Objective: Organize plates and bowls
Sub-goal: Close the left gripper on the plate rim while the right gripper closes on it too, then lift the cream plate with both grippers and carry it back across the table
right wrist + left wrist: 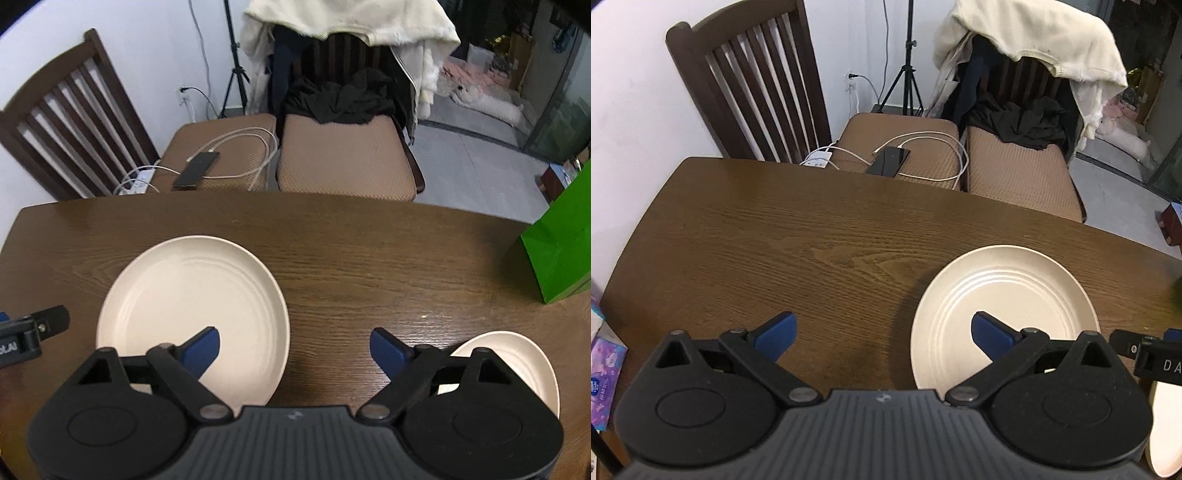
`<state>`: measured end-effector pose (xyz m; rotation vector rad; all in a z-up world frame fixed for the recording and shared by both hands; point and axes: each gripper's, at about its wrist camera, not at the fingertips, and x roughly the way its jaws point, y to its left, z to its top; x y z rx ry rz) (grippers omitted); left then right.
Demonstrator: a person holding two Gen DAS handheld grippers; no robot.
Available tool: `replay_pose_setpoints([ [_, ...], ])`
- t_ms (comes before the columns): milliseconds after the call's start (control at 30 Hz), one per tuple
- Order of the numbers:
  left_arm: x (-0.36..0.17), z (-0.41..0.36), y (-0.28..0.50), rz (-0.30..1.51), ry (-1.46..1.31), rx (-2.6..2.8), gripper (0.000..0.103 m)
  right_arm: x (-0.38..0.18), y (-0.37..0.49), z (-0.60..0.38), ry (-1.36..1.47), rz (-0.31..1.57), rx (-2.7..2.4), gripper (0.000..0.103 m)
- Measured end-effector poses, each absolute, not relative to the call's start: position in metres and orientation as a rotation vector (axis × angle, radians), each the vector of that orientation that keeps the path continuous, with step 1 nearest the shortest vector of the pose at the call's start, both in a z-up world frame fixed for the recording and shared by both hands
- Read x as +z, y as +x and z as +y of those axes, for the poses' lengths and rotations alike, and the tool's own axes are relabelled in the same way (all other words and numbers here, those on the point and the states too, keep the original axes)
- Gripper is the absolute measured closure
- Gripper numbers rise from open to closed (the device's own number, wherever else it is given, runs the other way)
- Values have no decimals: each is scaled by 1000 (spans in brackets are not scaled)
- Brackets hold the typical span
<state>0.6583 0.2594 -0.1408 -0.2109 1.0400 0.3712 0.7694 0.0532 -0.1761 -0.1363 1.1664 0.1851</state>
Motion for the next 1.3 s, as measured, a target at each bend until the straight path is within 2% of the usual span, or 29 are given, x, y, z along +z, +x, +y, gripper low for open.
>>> replay_pose_setpoints([
  [33, -144, 261, 659, 1044, -213, 372, 2, -181, 772, 53, -139, 1167, 180, 17],
  [100, -151, 264, 661, 1048, -222, 372, 2, -189, 774, 52, -137, 1173, 176, 28],
  [233, -163, 267, 666, 1054, -242, 372, 8, -205, 781, 49, -116, 1180, 173, 40],
  [267, -166, 268, 667, 1057, -243, 374, 9, -207, 781, 49, -110, 1180, 177, 47],
  [300, -168, 268, 668, 1059, -243, 373, 14, -210, 782, 50, -104, 1181, 179, 54],
  [333, -171, 268, 669, 1060, -245, 369, 20, -213, 782, 50, -101, 1183, 178, 57],
  [500, -184, 268, 672, 1074, -259, 345, 33, -223, 785, 53, -95, 1185, 185, 62],
  [667, -194, 269, 676, 1087, -272, 321, 51, -232, 787, 53, -89, 1198, 180, 73],
  [767, -200, 271, 678, 1100, -287, 307, 61, -236, 787, 53, -87, 1208, 181, 75],
  [1000, -204, 268, 678, 1095, -305, 240, 97, -238, 786, 58, -73, 1208, 222, 93],
  [1300, -204, 258, 680, 1074, -254, 235, 97, -238, 785, 57, -64, 1189, 218, 96],
])
